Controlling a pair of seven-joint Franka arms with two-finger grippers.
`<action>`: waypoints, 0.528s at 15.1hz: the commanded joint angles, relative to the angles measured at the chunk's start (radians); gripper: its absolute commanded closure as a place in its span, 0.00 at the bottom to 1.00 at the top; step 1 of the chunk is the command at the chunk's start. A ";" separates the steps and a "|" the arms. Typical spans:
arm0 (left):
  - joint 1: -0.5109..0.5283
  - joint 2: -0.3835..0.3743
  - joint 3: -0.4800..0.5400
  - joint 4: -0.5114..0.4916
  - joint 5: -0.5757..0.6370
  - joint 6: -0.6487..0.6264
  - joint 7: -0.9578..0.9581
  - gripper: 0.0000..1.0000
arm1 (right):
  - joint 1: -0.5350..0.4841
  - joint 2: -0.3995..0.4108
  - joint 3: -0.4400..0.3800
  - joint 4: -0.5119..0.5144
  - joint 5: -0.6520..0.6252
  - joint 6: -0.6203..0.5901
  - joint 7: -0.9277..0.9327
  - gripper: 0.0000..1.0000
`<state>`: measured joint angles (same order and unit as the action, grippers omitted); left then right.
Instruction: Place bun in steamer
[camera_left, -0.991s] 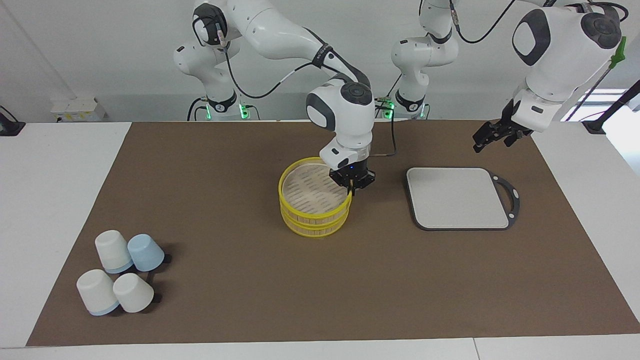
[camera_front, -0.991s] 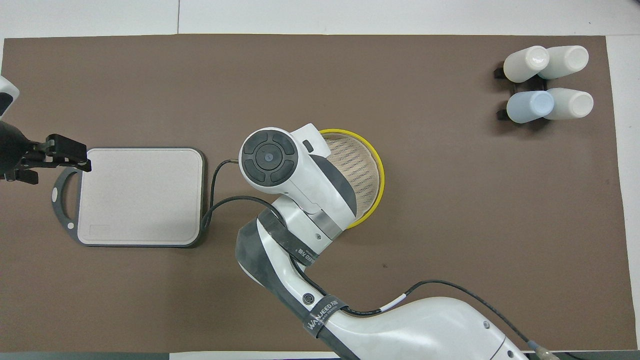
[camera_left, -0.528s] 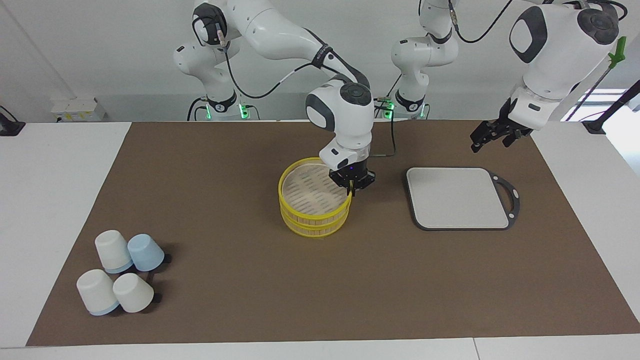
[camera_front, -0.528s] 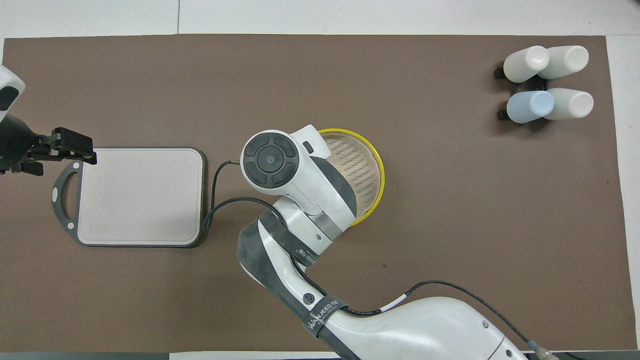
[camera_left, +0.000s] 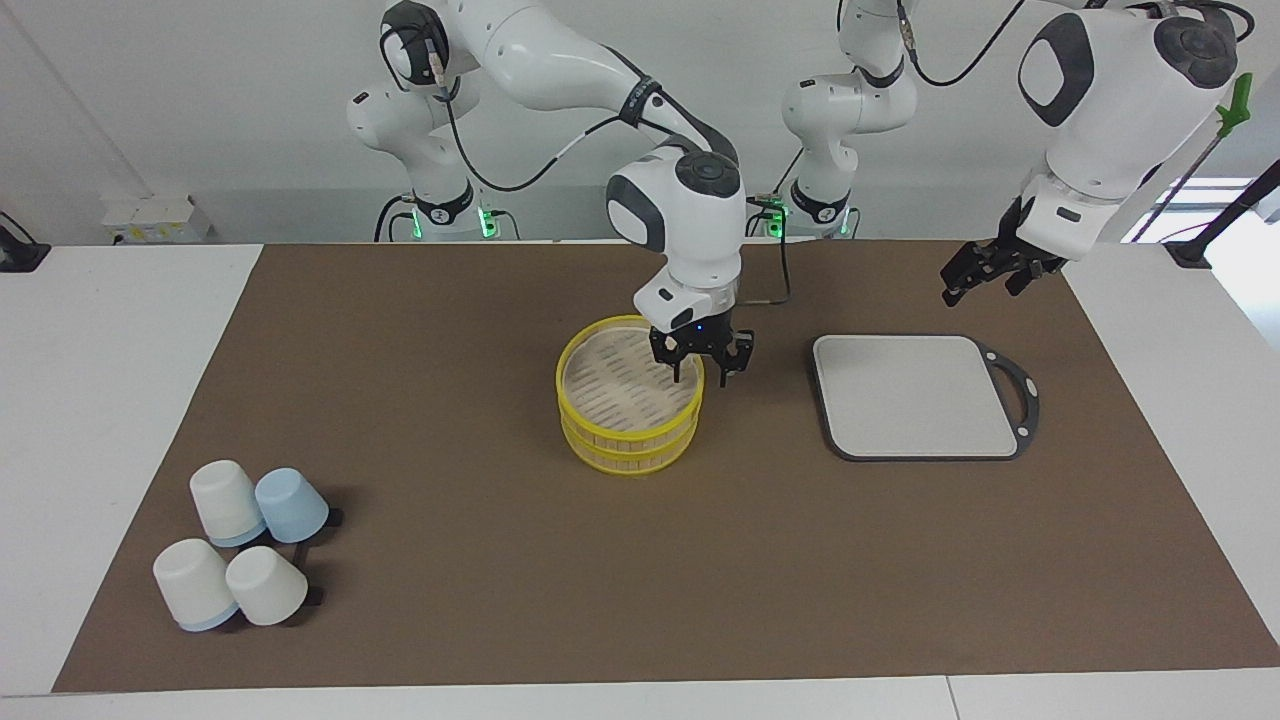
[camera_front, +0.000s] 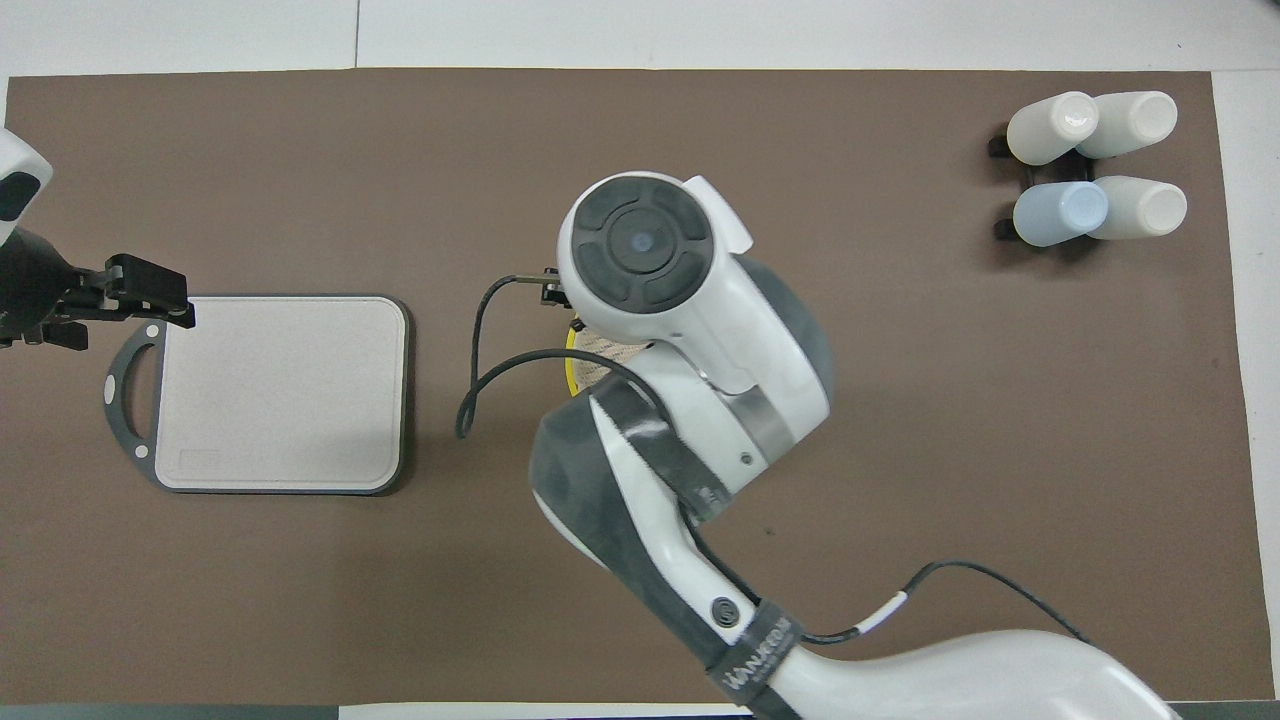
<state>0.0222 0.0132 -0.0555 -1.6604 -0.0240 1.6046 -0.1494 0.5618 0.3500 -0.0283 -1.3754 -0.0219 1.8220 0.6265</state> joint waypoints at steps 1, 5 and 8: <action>0.005 -0.005 0.005 -0.001 0.003 0.009 0.008 0.00 | -0.112 -0.081 0.013 -0.033 0.005 -0.100 -0.231 0.00; 0.005 -0.005 0.005 -0.001 0.003 0.008 0.007 0.00 | -0.282 -0.161 0.011 -0.045 0.005 -0.231 -0.546 0.00; 0.005 -0.005 0.005 -0.001 0.003 0.008 0.007 0.00 | -0.382 -0.248 0.013 -0.137 0.005 -0.280 -0.590 0.00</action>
<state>0.0232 0.0132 -0.0504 -1.6604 -0.0240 1.6049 -0.1494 0.2380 0.1893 -0.0327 -1.4004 -0.0214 1.5431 0.0764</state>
